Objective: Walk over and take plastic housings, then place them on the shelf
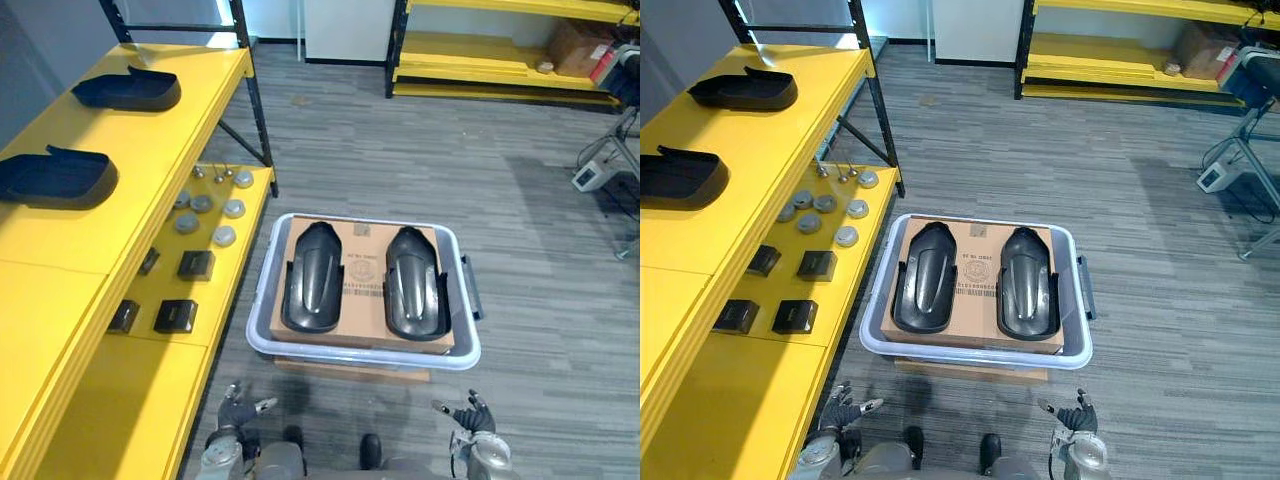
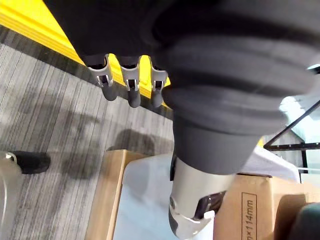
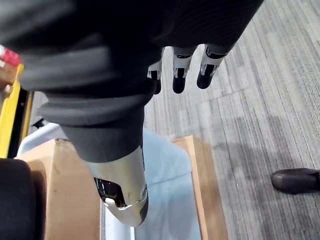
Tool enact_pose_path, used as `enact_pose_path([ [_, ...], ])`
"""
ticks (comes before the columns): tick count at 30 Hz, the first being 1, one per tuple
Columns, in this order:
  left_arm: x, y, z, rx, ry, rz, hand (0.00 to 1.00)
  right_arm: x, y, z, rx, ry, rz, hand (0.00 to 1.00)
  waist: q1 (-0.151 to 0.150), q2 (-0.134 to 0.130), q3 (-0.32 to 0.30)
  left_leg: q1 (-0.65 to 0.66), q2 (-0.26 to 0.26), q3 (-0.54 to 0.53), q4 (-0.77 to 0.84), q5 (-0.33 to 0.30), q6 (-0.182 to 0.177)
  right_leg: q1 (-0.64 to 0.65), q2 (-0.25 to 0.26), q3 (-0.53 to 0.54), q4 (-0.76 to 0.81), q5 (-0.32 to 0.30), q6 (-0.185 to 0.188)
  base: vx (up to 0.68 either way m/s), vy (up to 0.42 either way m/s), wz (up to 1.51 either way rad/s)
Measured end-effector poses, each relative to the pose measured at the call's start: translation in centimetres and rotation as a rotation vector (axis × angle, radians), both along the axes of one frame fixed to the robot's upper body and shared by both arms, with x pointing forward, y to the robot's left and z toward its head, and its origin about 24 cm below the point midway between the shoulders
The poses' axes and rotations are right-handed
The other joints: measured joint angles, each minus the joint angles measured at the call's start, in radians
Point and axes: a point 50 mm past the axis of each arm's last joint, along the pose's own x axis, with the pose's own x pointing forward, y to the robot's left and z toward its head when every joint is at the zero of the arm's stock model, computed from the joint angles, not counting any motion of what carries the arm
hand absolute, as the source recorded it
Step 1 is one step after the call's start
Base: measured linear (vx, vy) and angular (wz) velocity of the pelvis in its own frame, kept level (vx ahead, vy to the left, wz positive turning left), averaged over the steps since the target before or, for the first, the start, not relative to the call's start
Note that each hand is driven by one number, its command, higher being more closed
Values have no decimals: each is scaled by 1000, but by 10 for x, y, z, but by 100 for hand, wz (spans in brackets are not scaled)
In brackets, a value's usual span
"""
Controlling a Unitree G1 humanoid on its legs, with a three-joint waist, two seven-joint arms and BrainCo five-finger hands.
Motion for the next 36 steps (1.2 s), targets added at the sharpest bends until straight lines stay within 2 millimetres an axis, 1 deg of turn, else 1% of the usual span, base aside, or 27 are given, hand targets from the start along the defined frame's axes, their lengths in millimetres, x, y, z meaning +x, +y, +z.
enact_pose_path([
  [1,-1,2,0,7,0,-3,0,2,-4,3,-5,-15,-14,0,1,-1,-1,0,-2,4,-3,-1,2,-4,-1,8,0,1,2,66,71,-31],
  [3,-5,6,2,22,-5,-5,0,12,-25,20,-63,-100,-62,0,-3,-5,-2,3,-9,14,-13,-2,3,-11,-3,22,-2,2,6,49,34,-16],
  [4,-5,7,3,22,-6,-5,0,14,-32,26,-90,-119,-75,0,-4,-4,-2,7,-10,16,-15,-2,3,-10,-4,26,-2,1,6,39,20,-12],
  [5,-7,7,3,26,-7,-11,0,18,-42,37,-124,-160,-93,0,-6,-5,-3,13,-12,22,-22,-3,4,-10,-5,35,-2,1,7,34,35,-18],
  [6,-10,7,3,22,-7,-15,0,26,-53,54,-179,-228,-108,0,-8,-4,-3,21,-14,27,-32,-2,5,-10,-9,41,-2,2,9,26,39,-15],
  [7,-13,7,3,17,-3,-20,0,35,-60,71,-229,-297,-105,0,-24,-5,-4,23,-15,28,-37,-1,6,-10,-12,41,-2,2,9,21,43,-8],
  [8,-14,7,2,17,0,-20,0,40,-62,79,-252,-331,-101,0,-25,-6,-6,24,-16,29,-40,0,8,-11,-12,42,-2,2,9,7,22,-6],
  [10,-18,7,1,16,9,-19,0,53,-63,105,-306,-444,-89,0,-24,-12,-16,24,-14,39,-49,3,13,-23,-10,54,-2,2,9,1,8,-14],
  [11,-18,6,1,15,11,-20,0,57,-63,110,-321,-462,-82,0,-24,-12,-16,24,-14,41,-49,4,14,-24,-9,57,-2,2,9,-13,-4,-11],
  [12,-19,4,1,13,14,-28,0,64,-61,120,-344,-508,-73,0,-24,-10,-18,24,-15,41,-53,7,19,-25,-9,58,-2,2,9,0,0,0],
  [15,-21,-1,-1,2,21,-46,0,77,-53,137,-410,-560,2,0,-24,0,-24,28,-19,39,-69,17,28,-28,-6,57,-2,4,11,0,0,0],
  [18,-24,-2,-2,1,27,-48,0,92,-40,143,-437,-578,80,0,-24,8,-29,28,-30,27,-82,30,34,-29,-12,45,-1,4,11,-34,16,10],
  [19,-23,-2,-2,1,25,-50,0,94,-38,143,-441,-579,93,0,-24,9,-28,26,-30,22,-84,32,35,-29,-14,40,-1,5,12,-46,6,21],
  [22,-25,-3,-2,0,29,-52,0,112,-24,147,-455,-585,155,0,-20,10,-28,18,-35,10,-107,54,36,-44,-19,32,-1,12,17,-45,5,13],
  [24,-24,-5,-2,-1,28,-60,0,128,-16,142,-451,-545,186,0,-17,12,-25,-1,-48,-5,-113,70,40,-57,-27,16,-1,17,20,-67,29,20],
  [25,-23,-6,-2,-2,27,-69,0,131,-16,141,-446,-532,184,0,-15,13,-24,-6,-48,-7,-113,73,42,-61,-29,13,-1,19,21,-51,25,17],
  [27,-20,-11,-2,-12,11,-76,0,144,-15,140,-433,-503,166,0,5,24,4,-16,-51,-14,-113,81,47,-67,-35,9,-1,28,25,-77,24,10],
  [29,-19,-14,-1,-20,3,-74,0,155,-13,141,-425,-486,153,0,9,33,23,-45,-59,-23,-111,91,52,-93,-41,3,-2,38,28,-118,43,15],
  [31,-16,-17,-1,-22,-6,-77,0,169,-14,148,-433,-470,142,0,10,42,62,-87,-68,-45,-108,110,55,-121,-51,-17,-4,52,31,-100,31,28],
  [32,-14,-17,0,-19,-10,-77,0,172,-14,149,-434,-463,135,0,12,43,70,-95,-69,-49,-108,112,54,-127,-52,-21,-4,54,32,-99,30,21],
  [34,-8,-18,2,-18,-29,-64,0,180,-14,152,-440,-444,123,0,31,42,92,-113,-71,-52,-107,121,59,-143,-53,-23,-5,62,33,-71,29,8],
  [36,-3,-20,4,-21,-48,-54,0,191,-11,157,-435,-437,110,0,32,46,120,-129,-77,-59,-100,125,62,-152,-58,-29,-7,69,34,-57,33,8],
])
